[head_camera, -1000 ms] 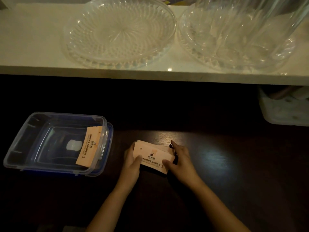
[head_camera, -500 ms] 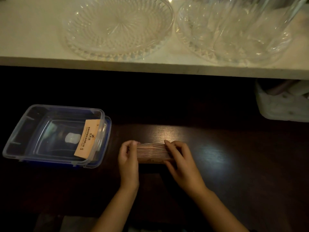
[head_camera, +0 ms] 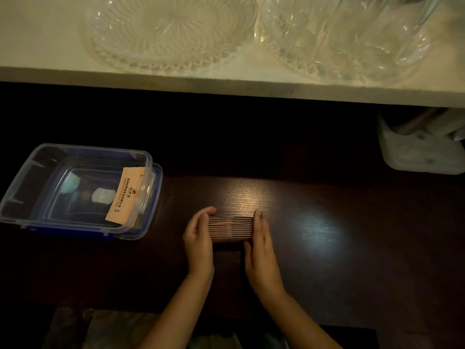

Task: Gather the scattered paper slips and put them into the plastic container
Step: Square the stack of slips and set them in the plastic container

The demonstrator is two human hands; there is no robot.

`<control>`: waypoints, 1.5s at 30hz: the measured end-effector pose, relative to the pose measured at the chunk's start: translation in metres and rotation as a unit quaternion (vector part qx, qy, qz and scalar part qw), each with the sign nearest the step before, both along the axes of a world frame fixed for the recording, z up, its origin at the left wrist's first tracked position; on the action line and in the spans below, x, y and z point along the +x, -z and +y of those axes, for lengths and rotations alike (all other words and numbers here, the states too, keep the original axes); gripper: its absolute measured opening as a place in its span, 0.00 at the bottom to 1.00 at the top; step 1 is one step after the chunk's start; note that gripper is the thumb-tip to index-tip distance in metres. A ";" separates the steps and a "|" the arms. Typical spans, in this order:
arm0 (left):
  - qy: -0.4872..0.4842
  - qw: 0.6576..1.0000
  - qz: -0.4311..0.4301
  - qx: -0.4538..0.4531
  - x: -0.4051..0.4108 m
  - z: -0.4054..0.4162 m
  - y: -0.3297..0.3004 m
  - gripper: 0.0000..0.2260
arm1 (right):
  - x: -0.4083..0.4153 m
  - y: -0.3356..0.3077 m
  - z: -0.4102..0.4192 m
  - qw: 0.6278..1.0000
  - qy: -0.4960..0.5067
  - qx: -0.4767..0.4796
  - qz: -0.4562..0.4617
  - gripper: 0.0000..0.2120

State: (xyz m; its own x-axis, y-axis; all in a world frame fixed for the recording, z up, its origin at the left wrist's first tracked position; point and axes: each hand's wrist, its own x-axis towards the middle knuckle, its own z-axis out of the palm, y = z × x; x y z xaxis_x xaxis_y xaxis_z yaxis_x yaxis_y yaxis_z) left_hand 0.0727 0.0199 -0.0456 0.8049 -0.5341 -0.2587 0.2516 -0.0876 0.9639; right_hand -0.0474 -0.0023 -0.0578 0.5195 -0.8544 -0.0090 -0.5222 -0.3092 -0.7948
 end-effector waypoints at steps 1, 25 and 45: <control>0.001 1.000 0.011 -0.005 0.001 0.000 0.002 0.14 | -0.001 0.000 -0.001 1.000 -0.004 -0.012 0.010 0.37; 0.210 0.971 -0.058 0.102 0.048 0.038 -0.033 0.20 | -0.015 -0.052 -0.049 0.982 -0.082 0.166 -0.031 0.19; 0.052 0.996 0.066 0.006 0.102 0.071 -0.119 0.10 | 0.106 -0.126 -0.004 0.876 -0.081 0.461 -0.118 0.10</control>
State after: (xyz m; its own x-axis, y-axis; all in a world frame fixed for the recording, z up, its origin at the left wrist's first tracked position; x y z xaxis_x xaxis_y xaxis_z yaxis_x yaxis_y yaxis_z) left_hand 0.1752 0.0908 0.0731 0.7041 -0.6094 -0.3645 0.3645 -0.1303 0.9220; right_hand 0.0587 -0.0066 0.0686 0.7135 -0.4558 -0.5321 -0.3175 0.4667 -0.8255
